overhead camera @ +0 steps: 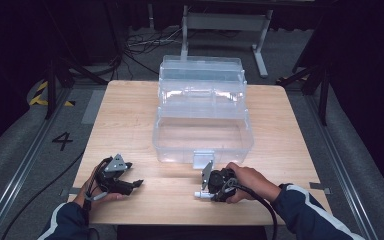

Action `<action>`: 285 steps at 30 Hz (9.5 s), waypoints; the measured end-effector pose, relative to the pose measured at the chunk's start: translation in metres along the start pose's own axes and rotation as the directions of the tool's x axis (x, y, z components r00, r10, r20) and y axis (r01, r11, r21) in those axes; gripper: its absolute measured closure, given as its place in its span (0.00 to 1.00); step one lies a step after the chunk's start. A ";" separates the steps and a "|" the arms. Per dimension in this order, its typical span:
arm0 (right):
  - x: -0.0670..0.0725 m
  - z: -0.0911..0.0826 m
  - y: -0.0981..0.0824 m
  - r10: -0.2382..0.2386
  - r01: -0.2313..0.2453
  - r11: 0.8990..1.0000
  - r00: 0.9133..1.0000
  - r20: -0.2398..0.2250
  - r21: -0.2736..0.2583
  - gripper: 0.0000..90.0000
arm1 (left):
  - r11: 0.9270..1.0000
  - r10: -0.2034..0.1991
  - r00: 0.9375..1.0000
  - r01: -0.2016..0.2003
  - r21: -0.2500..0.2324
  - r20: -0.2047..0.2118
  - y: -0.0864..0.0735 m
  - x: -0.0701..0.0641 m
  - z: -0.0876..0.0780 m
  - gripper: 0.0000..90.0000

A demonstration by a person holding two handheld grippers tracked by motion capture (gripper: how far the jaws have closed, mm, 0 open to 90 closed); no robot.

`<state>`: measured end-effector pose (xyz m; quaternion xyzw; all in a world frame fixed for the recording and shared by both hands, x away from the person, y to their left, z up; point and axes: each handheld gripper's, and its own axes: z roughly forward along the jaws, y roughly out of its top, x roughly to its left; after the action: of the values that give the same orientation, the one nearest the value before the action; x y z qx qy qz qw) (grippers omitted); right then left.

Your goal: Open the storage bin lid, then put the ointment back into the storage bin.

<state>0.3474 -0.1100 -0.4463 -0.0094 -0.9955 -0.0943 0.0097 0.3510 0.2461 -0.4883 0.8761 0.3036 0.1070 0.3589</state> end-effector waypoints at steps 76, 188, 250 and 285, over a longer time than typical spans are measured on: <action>-0.012 -0.137 -0.050 0.077 -0.032 0.977 0.976 0.205 -0.211 0.79 | 1.000 0.004 1.000 -0.004 0.001 0.000 0.002 0.003 0.002 0.24; -0.142 -0.066 -0.008 0.079 -0.089 0.992 0.991 0.108 0.091 0.79 | 1.000 0.003 1.000 -0.003 0.004 -0.001 0.002 0.003 0.002 0.23; -0.137 -0.089 -0.040 0.175 -0.142 0.965 0.975 0.138 -0.222 0.73 | 1.000 0.002 1.000 -0.001 0.002 -0.008 0.002 0.002 0.002 0.23; -0.113 -0.154 -0.095 0.372 -0.033 0.756 0.844 0.388 -0.653 0.50 | 0.994 -0.002 0.995 -0.009 -0.111 -0.100 0.052 -0.014 -0.014 0.29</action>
<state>0.4612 -0.2339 -0.3155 -0.1476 -0.8676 -0.4105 -0.2387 0.3579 0.2164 -0.4422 0.8489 0.3131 0.1680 0.3912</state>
